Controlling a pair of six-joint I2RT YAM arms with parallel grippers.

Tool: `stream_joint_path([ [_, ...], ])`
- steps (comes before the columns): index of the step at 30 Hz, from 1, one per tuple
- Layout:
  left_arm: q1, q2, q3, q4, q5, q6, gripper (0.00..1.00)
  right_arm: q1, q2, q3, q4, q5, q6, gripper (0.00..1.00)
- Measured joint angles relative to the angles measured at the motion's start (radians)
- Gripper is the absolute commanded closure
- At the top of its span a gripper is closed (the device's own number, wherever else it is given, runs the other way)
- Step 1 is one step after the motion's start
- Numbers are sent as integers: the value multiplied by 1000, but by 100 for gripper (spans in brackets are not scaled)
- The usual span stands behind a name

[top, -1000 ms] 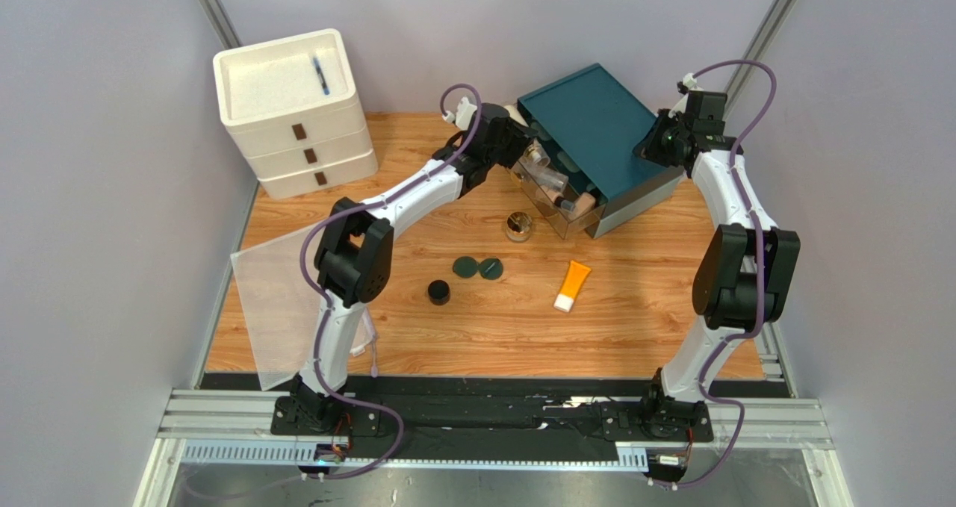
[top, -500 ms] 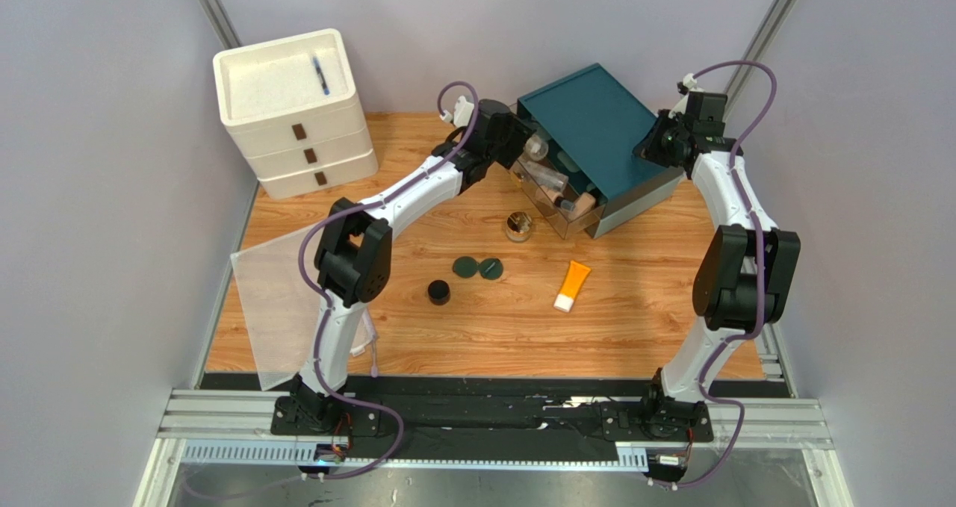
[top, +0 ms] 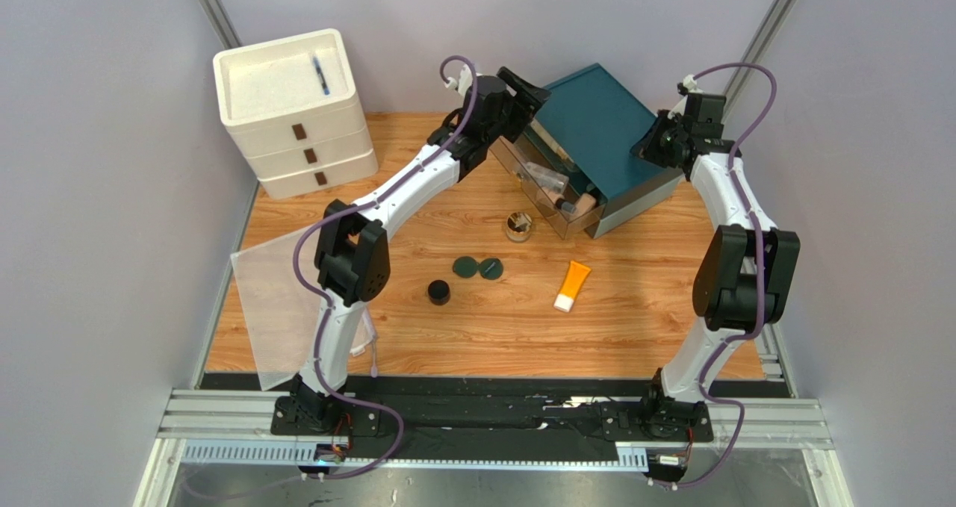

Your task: Organize the makeup

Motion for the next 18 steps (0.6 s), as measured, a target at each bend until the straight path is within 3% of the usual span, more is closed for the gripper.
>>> stream_joint_path([
  [4,0,-15,0,0,54,140,23,1,6,6,0,-6,2,100],
  [9,-38,-101,-23,-65,116,426,23,2,17,19,-4,-14,4,100],
  [18,-310,-288,-200,-204,185,846,23,3,32,32,-6,-27,5,100],
])
